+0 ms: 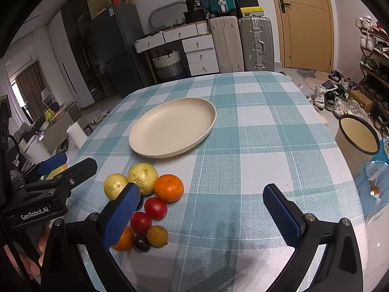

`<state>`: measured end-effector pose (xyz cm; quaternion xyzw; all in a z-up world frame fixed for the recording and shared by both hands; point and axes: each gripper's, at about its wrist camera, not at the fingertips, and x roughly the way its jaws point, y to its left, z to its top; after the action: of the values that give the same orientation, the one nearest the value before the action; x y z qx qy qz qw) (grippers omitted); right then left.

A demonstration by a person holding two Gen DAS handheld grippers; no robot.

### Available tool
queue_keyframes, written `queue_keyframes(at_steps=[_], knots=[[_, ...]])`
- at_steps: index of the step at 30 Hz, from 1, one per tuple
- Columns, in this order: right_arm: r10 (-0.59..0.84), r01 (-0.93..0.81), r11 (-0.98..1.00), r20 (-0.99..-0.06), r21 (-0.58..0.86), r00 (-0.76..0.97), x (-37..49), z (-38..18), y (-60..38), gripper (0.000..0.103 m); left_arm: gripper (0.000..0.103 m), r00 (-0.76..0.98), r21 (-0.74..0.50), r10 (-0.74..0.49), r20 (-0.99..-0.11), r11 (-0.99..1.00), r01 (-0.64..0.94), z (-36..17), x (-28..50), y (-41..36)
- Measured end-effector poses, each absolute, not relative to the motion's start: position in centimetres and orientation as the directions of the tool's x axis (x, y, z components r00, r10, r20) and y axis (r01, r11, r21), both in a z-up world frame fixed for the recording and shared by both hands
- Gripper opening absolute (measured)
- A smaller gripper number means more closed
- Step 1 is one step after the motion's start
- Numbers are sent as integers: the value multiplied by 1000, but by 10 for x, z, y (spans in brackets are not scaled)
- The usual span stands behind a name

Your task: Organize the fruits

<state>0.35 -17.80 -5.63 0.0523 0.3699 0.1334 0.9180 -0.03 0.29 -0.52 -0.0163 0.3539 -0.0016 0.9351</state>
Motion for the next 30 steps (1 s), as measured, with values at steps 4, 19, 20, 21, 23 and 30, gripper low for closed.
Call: queue_keyframes(at_steps=[4, 19, 20, 21, 23, 30], knots=[[283, -204, 959, -666, 196, 690, 4, -57, -178, 103, 102, 745, -26, -11, -667, 1000, -9, -6, 1, 3], [284, -204, 959, -668, 198, 688, 4, -59, -179, 103, 102, 739, -25, -5, -674, 1000, -16, -11, 3, 3], [283, -204, 959, -668, 197, 689, 4, -59, -179, 103, 102, 739, -24, -4, -673, 1000, -16, -11, 3, 3], [283, -203, 959, -668, 197, 688, 4, -59, -179, 103, 102, 739, -22, -4, -674, 1000, -14, -12, 3, 3], [284, -203, 959, -668, 198, 688, 4, -59, -179, 103, 102, 740, -22, -5, -672, 1000, -13, -11, 3, 3], [284, -205, 959, -668, 196, 688, 4, -60, -178, 103, 102, 733, -21, -2, -680, 1000, -17, -12, 4, 0]])
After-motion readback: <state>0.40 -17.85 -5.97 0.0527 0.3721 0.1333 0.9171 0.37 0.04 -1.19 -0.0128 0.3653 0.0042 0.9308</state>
